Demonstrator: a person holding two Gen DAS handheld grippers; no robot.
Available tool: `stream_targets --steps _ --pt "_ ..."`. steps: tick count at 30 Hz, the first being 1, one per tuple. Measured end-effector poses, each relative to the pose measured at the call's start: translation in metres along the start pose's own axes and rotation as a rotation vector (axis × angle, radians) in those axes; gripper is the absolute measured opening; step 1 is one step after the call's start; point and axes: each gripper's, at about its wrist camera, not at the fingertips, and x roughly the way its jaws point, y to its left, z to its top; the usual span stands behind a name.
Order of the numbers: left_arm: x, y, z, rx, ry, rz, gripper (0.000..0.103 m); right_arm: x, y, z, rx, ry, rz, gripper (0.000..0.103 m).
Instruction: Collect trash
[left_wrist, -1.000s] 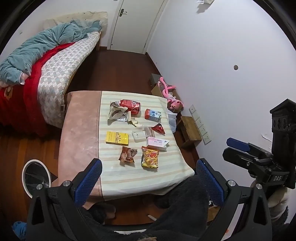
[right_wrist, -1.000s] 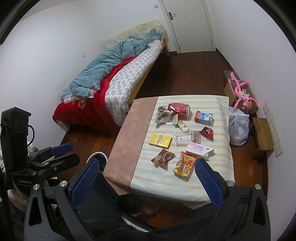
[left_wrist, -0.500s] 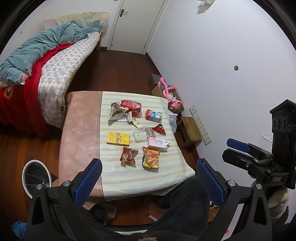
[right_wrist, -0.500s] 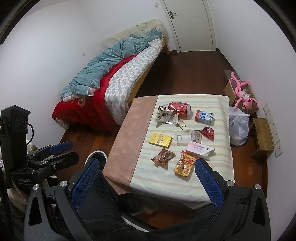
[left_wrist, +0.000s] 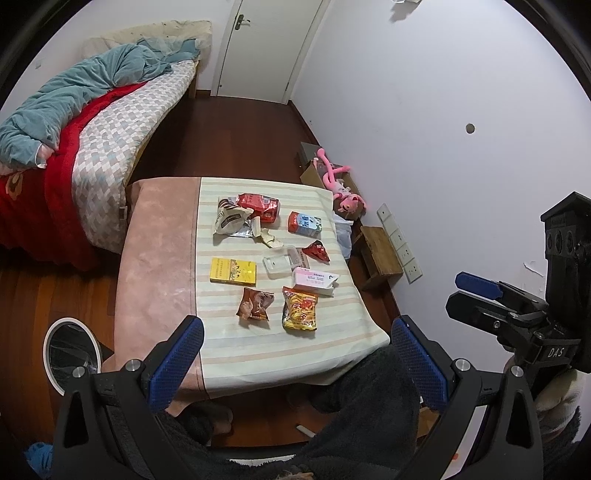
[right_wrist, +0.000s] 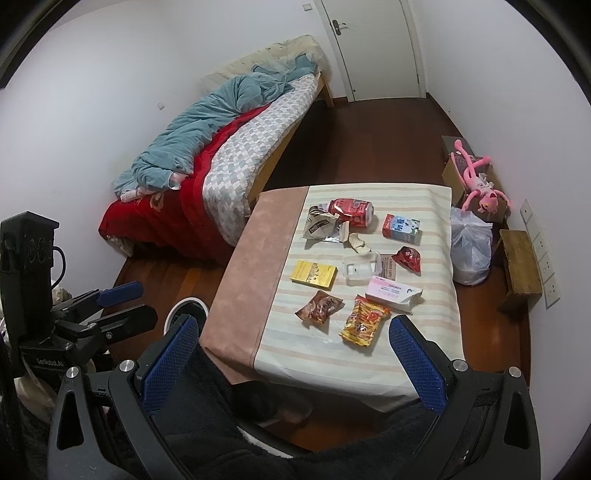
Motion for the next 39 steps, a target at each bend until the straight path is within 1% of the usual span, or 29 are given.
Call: stream_targets --steps 26,39 --pt "0.0007 -0.0003 -0.0007 0.001 0.001 0.001 0.103 0.0019 0.0048 0.0073 -0.015 0.01 0.003 0.103" --pt "0.0073 -0.0034 0.0004 0.003 0.008 0.006 0.103 0.0053 0.0061 0.0092 -0.021 0.02 0.004 0.103"
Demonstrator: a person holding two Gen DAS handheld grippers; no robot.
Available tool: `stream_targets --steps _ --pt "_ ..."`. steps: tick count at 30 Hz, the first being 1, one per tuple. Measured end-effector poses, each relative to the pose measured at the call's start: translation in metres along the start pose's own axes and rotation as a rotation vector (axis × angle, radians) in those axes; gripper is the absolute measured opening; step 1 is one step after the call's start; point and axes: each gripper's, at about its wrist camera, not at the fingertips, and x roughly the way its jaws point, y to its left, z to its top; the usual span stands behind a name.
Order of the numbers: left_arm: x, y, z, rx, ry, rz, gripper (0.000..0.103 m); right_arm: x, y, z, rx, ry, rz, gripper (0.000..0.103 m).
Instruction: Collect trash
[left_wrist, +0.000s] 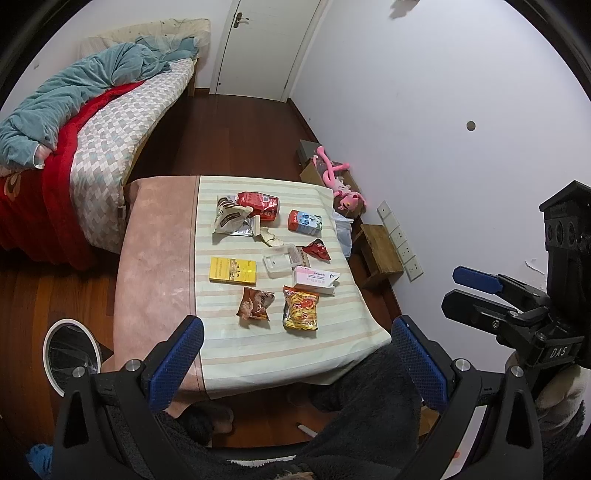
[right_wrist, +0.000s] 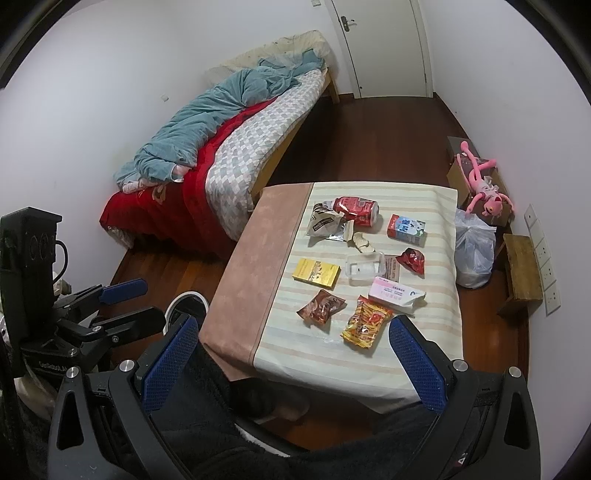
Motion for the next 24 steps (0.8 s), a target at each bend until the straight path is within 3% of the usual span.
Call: stream_targets --steps 5,7,12,16,18,24 --pt "0.001 0.0 -0.001 0.001 0.0 0.007 0.103 0.002 0.001 -0.002 0.01 -0.004 0.001 0.103" --pt "0.007 0.004 0.0 0.0 0.005 0.053 0.103 0.01 -0.003 -0.005 0.045 -0.005 -0.015 0.103" --pt "0.057 0.026 -0.009 0.038 -0.041 0.376 0.103 0.068 -0.033 -0.027 0.201 0.053 -0.076 0.103" --pt "0.122 0.064 -0.021 0.016 0.067 0.49 0.103 0.136 -0.068 -0.05 0.323 0.117 -0.145 0.103" --pt "0.155 0.083 -0.028 -0.022 0.145 0.497 0.103 0.176 -0.086 -0.055 0.364 0.16 -0.184 0.103" --pt "0.213 0.112 -0.042 -0.086 0.26 0.539 0.103 0.27 -0.12 -0.056 0.404 0.238 -0.284 0.102"
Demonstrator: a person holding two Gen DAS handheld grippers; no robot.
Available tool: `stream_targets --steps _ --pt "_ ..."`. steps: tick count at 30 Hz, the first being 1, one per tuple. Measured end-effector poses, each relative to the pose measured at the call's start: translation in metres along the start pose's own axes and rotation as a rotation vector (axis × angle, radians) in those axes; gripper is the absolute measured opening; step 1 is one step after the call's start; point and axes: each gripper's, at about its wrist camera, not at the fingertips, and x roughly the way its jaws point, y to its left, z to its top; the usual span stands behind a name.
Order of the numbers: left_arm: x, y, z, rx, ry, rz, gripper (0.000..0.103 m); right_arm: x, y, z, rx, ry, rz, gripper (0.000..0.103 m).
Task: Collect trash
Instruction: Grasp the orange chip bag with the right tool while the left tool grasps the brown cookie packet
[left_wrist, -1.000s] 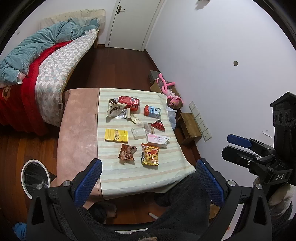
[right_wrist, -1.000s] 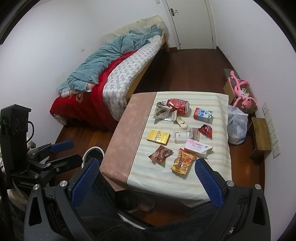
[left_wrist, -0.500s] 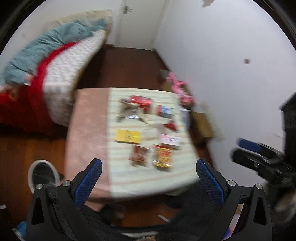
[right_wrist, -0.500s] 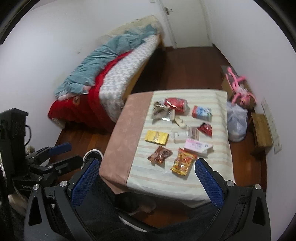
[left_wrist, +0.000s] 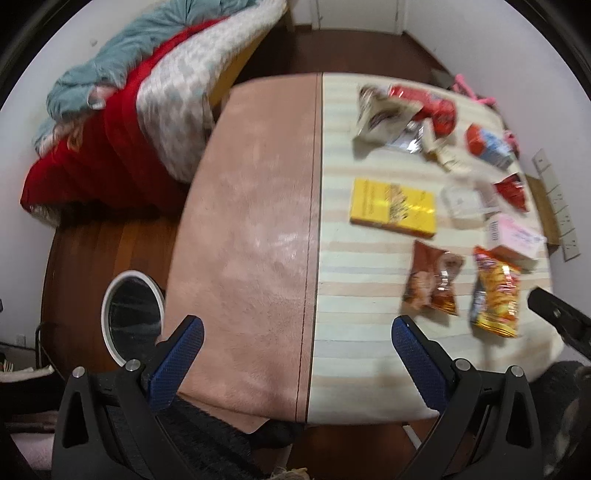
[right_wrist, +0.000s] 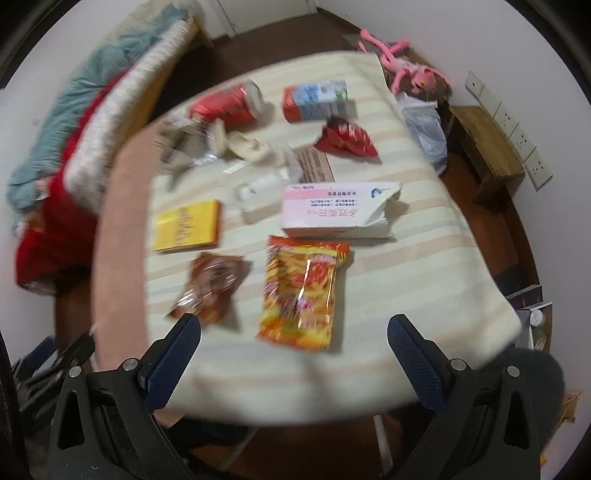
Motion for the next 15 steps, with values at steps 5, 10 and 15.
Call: stream_targets --steps 5,10,15 --pt "0.027 -0.01 0.008 -0.005 0.062 0.018 0.103 0.053 0.002 0.017 0.028 0.04 -0.043 0.095" --pt "0.032 -0.031 0.017 0.046 0.069 0.001 0.103 0.071 0.004 0.015 -0.039 0.037 -0.109 0.067" --pt "0.035 -0.066 0.028 0.114 0.087 -0.075 0.103 0.061 -0.024 0.005 -0.03 0.042 -0.152 0.054"
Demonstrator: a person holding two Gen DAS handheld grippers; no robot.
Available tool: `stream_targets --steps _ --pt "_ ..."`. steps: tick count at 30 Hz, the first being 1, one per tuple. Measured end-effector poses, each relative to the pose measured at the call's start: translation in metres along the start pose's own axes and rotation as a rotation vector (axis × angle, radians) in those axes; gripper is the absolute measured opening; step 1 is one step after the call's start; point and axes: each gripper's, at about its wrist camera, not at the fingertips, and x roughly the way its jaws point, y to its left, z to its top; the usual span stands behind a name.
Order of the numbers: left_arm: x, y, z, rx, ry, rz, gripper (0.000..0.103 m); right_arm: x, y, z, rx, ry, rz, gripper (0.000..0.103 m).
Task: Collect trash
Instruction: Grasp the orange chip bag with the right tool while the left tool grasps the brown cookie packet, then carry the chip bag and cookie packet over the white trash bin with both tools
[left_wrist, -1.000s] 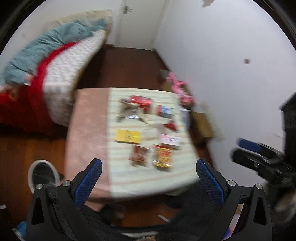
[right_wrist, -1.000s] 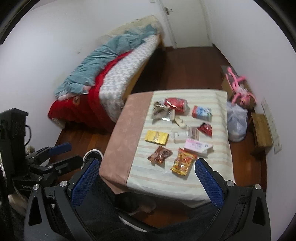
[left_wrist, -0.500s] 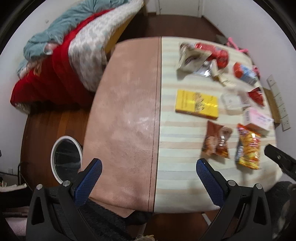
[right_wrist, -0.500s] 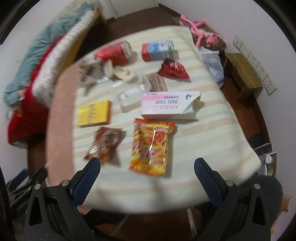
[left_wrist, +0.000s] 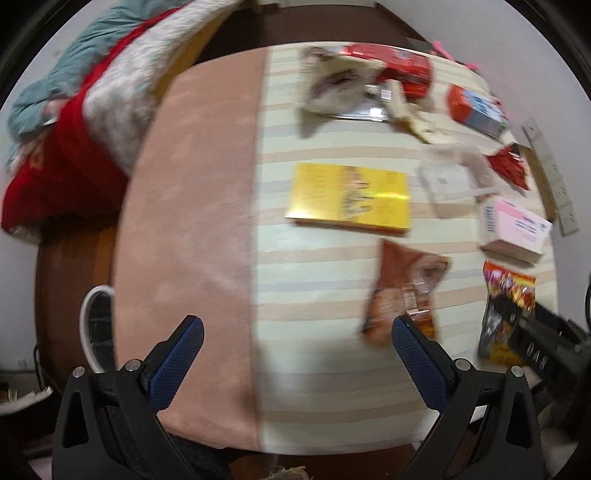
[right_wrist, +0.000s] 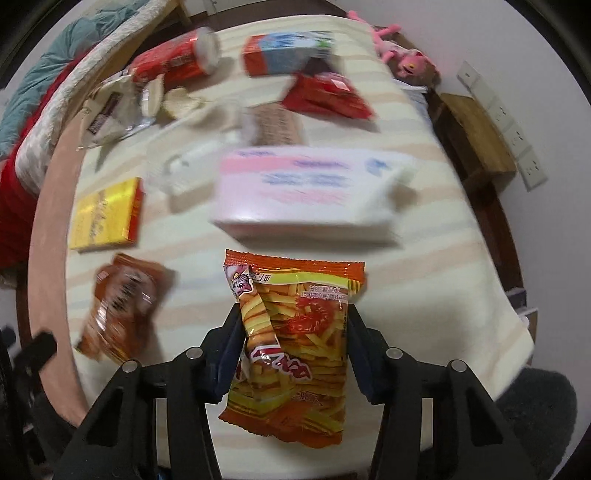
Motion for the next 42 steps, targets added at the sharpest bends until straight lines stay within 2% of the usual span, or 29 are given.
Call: stream_targets --steps 2,5,8,9,10,11,13,15,17,18,22,24,33,39,42 --pt "0.007 -0.013 0.005 0.021 0.024 -0.034 0.103 0.0 -0.017 -0.004 0.023 0.007 -0.002 0.054" --pt "0.024 -0.034 0.011 0.055 0.079 -0.089 0.103 -0.003 -0.037 -0.01 0.045 -0.001 0.044 0.054" --pt "0.044 -0.05 0.015 0.096 0.126 -0.104 0.102 -0.003 -0.039 -0.008 0.045 -0.001 0.062 0.055" --pt "0.049 -0.054 0.016 0.108 0.137 -0.102 0.098 -0.002 -0.041 -0.007 0.039 -0.001 0.059 0.055" --pt "0.054 -0.057 0.017 0.116 0.139 -0.097 0.089 -0.002 -0.04 -0.008 0.035 -0.003 0.055 0.055" --pt "0.054 -0.059 0.017 0.117 0.134 -0.089 0.089 -0.002 -0.04 -0.009 0.034 -0.008 0.053 0.055" --pt "0.048 -0.065 0.016 0.112 0.097 -0.091 0.078 -0.005 -0.035 -0.013 0.022 -0.01 0.043 0.055" --pt "0.044 -0.068 0.015 0.108 0.086 -0.088 0.072 -0.006 -0.034 -0.015 0.015 -0.012 0.035 0.055" --pt "0.038 -0.071 0.014 0.105 0.067 -0.087 0.059 -0.006 -0.03 -0.018 0.003 -0.015 0.019 0.055" --pt "0.035 -0.073 0.012 0.107 0.059 -0.085 0.047 -0.008 -0.027 -0.019 0.002 -0.016 0.014 0.055" --pt "0.023 -0.085 0.007 0.118 0.041 -0.063 0.036 -0.011 -0.024 -0.023 -0.005 -0.023 -0.002 0.051" --pt "0.02 -0.087 0.005 0.118 0.032 -0.055 0.035 -0.013 -0.025 -0.025 -0.008 -0.027 0.001 0.048" --pt "-0.025 -0.088 -0.003 0.107 -0.061 -0.024 0.035 -0.03 -0.026 -0.035 -0.027 -0.062 0.015 0.046" --pt "-0.071 -0.087 -0.013 0.088 -0.161 -0.027 0.035 -0.064 -0.019 -0.037 -0.054 -0.124 0.031 0.046" --pt "-0.09 -0.07 -0.018 0.071 -0.208 -0.037 0.035 -0.087 -0.014 -0.037 -0.067 -0.163 0.048 0.046"
